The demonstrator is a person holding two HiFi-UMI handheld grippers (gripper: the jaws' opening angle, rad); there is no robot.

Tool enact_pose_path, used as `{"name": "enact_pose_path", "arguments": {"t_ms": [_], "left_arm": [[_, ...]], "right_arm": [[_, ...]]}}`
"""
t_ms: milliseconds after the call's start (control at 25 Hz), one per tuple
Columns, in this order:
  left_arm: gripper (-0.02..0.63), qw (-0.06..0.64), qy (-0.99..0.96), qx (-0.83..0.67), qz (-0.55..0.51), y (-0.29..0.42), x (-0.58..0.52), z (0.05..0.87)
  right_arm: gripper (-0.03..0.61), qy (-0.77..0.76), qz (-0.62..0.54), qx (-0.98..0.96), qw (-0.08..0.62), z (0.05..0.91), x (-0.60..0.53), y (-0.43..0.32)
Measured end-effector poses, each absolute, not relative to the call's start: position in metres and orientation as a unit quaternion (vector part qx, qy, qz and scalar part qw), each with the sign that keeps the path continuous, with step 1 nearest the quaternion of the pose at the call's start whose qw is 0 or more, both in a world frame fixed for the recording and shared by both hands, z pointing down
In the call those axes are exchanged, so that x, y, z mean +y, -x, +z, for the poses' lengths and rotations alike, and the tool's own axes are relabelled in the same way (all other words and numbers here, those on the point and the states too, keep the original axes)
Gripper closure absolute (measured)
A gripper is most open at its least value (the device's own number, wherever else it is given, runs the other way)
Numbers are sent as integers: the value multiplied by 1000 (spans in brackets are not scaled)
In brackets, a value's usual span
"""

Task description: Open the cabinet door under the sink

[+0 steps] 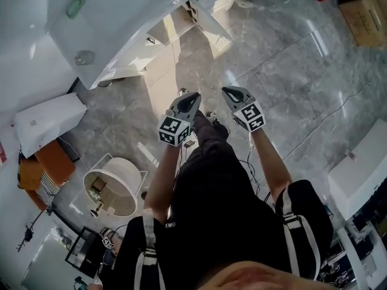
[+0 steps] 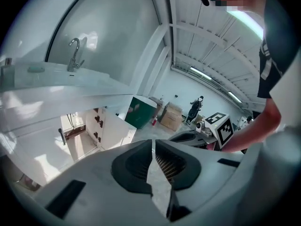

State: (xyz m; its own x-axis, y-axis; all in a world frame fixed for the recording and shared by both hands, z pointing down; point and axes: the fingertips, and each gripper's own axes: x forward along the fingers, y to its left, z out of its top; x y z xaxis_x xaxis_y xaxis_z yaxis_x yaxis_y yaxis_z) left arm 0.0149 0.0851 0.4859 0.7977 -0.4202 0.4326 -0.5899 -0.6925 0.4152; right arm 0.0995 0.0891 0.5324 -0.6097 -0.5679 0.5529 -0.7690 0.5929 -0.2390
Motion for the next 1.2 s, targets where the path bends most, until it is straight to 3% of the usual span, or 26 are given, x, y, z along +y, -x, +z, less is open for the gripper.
{"name": "enact_pose_path", "arguments": {"t_ms": [120,400,1200], "left_arm": [[583,270,-905,-293,148,-4,101,465],[583,245,-899,-336,137,19,113,425],[583,217,-888,-387,117,29,152,390]], "right_arm": [[512,-389,215,-873,200,492,91,-88],[512,-367,117,-891,238,427,87,-78],[512,-347,102,-892,273,402,134,-104]]}}
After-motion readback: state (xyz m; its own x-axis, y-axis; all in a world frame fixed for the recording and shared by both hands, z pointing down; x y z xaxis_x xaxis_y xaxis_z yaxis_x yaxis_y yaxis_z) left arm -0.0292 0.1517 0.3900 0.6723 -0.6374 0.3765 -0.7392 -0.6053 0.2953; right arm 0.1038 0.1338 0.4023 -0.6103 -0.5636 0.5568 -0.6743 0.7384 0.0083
